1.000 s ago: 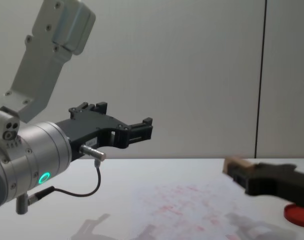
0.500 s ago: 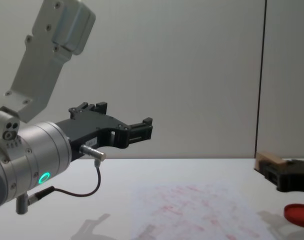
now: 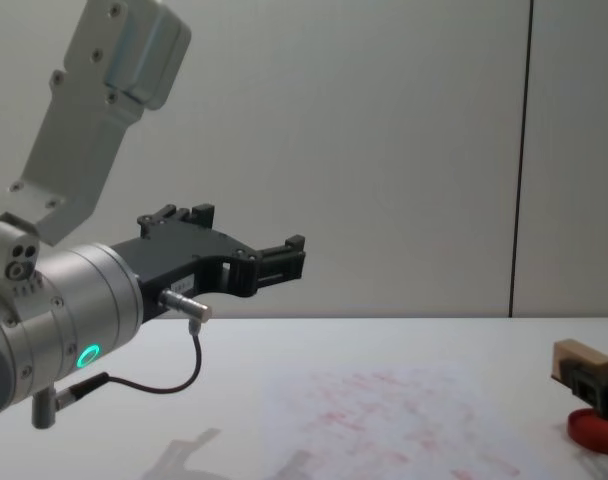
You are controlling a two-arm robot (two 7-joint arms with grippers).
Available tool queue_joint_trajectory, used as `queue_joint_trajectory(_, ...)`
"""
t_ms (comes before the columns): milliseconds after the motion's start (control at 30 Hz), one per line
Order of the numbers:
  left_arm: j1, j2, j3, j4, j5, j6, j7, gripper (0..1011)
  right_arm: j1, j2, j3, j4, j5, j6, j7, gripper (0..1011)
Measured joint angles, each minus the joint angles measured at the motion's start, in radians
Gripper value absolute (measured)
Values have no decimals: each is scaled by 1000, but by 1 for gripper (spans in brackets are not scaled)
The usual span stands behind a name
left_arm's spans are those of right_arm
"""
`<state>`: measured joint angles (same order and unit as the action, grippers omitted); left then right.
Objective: Use the one hand to pick up the stamp and affix it onto the A4 paper.
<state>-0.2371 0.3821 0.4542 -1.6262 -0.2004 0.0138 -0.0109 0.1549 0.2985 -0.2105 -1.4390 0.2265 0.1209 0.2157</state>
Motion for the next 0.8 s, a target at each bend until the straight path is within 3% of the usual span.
queue_joint_trajectory(800,0,0,0,0,0,0,0,993,4,9,14,34,-11,24,-22,221)
